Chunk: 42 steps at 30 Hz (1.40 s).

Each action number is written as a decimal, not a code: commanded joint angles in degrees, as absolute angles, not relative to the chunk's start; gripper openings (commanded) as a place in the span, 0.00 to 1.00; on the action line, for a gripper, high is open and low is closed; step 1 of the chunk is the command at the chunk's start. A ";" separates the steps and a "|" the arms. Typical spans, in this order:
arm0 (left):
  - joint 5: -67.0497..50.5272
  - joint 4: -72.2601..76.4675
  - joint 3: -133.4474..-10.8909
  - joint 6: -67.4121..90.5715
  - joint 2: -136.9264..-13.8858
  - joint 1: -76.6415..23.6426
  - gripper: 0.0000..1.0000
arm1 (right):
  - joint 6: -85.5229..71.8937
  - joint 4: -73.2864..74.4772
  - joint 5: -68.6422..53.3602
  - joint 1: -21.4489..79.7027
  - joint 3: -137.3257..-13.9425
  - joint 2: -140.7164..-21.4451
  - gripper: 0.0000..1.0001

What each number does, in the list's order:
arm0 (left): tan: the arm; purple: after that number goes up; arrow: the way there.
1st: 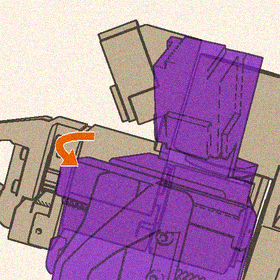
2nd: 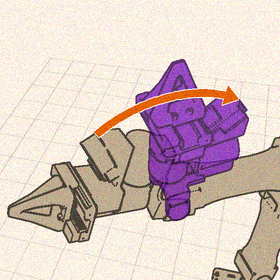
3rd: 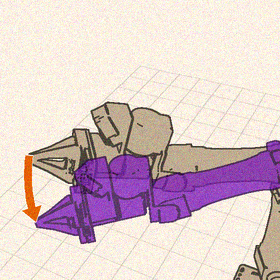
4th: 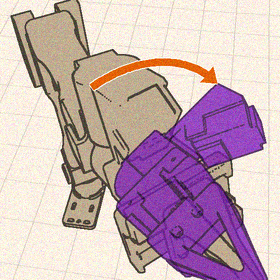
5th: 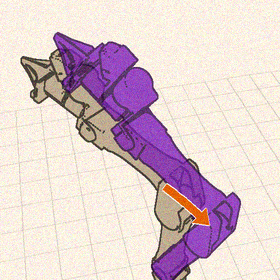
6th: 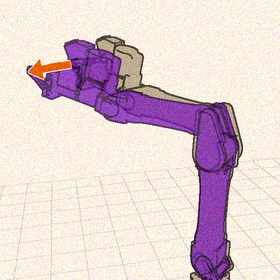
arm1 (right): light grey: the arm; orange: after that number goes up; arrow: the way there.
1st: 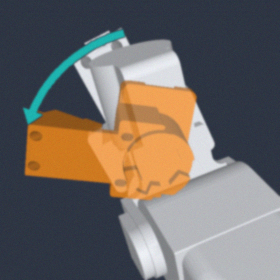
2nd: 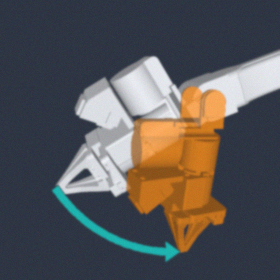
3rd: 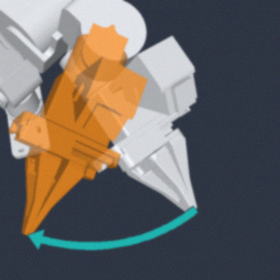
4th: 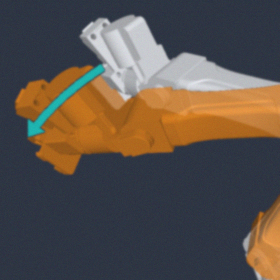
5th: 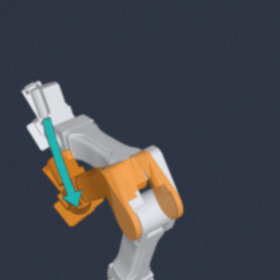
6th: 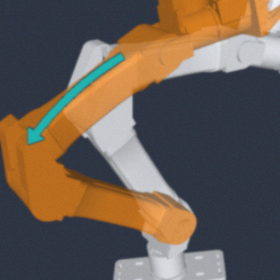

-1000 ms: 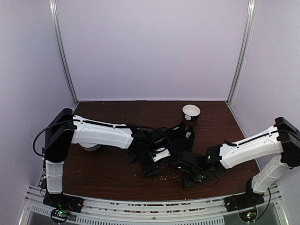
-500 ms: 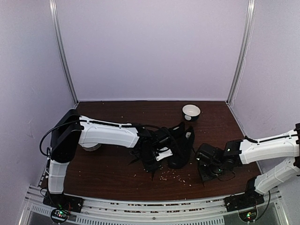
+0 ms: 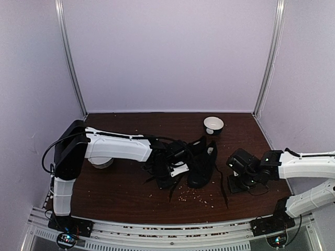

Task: Tie the shoes
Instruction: Pick up the shoelace from the shoe.

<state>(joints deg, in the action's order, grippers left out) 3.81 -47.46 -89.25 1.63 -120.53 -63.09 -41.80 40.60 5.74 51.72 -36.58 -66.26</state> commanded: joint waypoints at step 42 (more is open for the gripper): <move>3.08 -45.36 -97.11 2.90 -120.65 -60.69 0.00 | -35.64 29.61 4.13 39.40 -35.36 -67.96 0.00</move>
